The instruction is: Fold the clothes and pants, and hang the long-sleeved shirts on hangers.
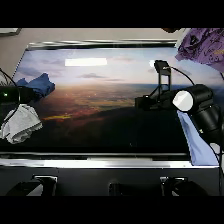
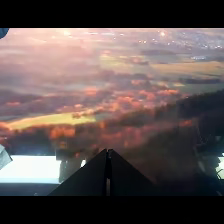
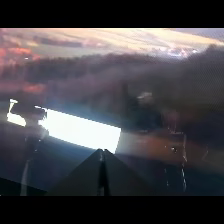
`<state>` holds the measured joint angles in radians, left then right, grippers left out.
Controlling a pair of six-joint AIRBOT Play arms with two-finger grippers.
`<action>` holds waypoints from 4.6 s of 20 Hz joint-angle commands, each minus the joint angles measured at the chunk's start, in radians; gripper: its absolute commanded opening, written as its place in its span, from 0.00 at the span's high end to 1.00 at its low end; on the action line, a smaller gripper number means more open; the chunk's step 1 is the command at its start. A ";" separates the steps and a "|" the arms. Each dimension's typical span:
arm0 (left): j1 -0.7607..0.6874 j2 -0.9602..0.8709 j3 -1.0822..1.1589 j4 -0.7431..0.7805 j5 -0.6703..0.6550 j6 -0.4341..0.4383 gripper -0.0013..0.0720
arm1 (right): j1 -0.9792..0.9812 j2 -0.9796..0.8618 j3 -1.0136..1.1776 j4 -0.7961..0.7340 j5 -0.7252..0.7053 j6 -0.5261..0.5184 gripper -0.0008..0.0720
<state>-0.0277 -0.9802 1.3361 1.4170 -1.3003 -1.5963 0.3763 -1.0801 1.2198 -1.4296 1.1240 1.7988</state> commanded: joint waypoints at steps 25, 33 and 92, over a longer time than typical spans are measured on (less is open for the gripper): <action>0.544 -0.127 -0.425 0.297 0.308 -0.267 0.00 | 0.001 0.001 0.001 0.000 0.003 0.000 0.95; 0.566 -0.326 -0.429 0.292 0.373 -0.224 0.65 | 0.001 0.001 0.001 0.008 0.003 0.001 0.95; -0.227 -0.016 -0.368 -0.062 0.272 -0.316 0.06 | -0.267 -0.483 -0.364 0.981 -0.074 -0.597 0.29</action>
<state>-0.2562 -0.9962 0.9688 1.3544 -1.0286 -1.9110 0.0875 -1.5539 0.8566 -0.4953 1.1252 1.2079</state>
